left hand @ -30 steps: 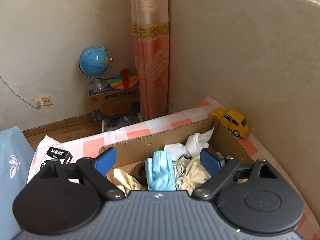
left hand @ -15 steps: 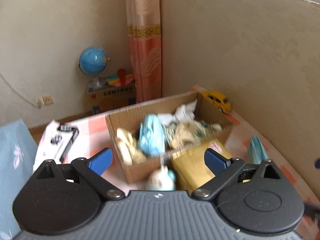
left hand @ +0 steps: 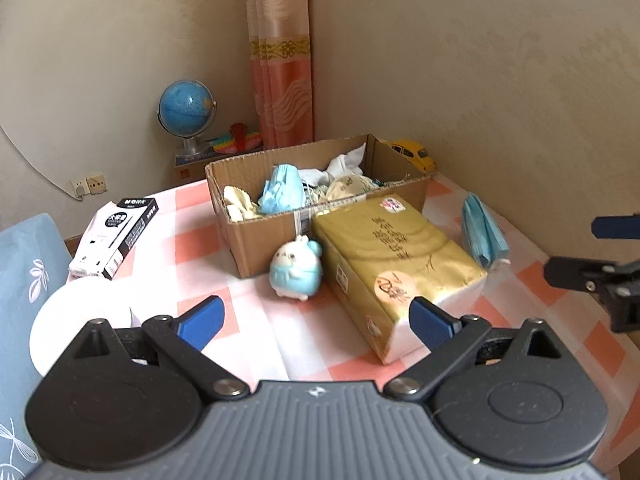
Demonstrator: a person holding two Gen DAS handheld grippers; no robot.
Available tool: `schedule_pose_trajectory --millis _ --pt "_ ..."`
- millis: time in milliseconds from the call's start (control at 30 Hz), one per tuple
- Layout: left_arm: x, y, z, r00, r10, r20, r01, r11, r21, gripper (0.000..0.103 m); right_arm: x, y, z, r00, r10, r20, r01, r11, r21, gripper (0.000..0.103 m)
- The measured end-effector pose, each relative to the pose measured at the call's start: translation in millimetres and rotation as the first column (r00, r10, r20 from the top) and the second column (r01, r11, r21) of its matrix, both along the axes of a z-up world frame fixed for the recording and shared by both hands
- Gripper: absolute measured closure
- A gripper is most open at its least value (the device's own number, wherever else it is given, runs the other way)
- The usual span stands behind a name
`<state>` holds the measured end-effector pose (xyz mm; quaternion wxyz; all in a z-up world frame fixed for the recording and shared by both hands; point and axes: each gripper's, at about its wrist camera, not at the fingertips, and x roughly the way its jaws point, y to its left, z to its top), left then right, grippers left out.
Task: Organize soft objects
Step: 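Move the right tool toward the second folded blue mask while the left tool withdraws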
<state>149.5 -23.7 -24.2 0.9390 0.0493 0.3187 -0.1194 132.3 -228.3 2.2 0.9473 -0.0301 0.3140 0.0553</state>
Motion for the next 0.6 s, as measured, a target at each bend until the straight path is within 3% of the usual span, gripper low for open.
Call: schedule_pose_trajectory --millis 600 --pt "8 6 -19 0.999 -0.002 -0.041 0.001 1.000 -0.021 0.004 89 -18 -25 0.993 -0.093 -0.074 0.090 0.995 -0.041 0.000"
